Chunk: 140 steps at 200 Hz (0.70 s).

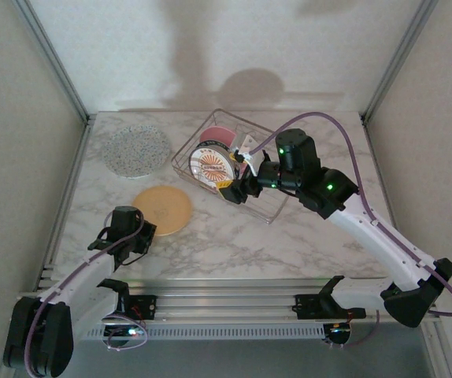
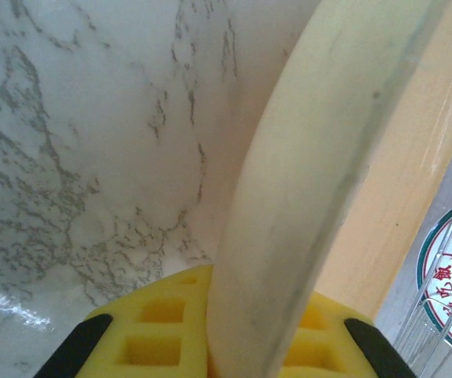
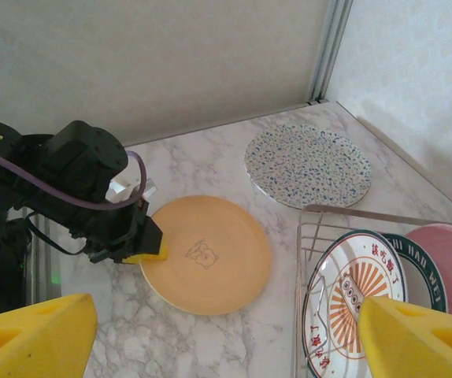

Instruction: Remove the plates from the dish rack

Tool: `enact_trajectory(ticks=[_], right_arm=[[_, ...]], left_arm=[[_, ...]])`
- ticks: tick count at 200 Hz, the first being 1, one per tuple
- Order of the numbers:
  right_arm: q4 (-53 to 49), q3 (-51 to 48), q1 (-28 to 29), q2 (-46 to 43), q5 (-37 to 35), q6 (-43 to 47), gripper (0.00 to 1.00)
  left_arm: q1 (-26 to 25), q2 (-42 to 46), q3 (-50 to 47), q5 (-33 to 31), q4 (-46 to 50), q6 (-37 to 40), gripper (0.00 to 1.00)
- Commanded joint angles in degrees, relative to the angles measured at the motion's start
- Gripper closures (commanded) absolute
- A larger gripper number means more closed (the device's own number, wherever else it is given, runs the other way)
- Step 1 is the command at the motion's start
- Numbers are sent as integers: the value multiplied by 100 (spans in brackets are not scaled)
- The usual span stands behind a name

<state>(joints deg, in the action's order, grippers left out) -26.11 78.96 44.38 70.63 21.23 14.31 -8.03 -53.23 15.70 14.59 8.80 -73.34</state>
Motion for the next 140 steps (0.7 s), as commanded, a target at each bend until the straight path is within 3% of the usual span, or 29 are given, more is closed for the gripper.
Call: enact_trajectory(ticks=[1,45,82,118,140], right_arm=[[150,-35,88,41,47,-68,14],[172,-17,88,78,-153,-92,14],[229,81,87,185,-881,-84,13],[88,524,32,566,-2265,1,14],[-152,1001,-131,947,-2629,-26,15]], left_arm=[[48,-27,-111,70,14,119,83],[48,67,60,-107,438,145,60],[52,192,277,-248,967,145,38],[48,580,482,-419,1505,9,28],[48,812,645,-497,1815,-88,24]])
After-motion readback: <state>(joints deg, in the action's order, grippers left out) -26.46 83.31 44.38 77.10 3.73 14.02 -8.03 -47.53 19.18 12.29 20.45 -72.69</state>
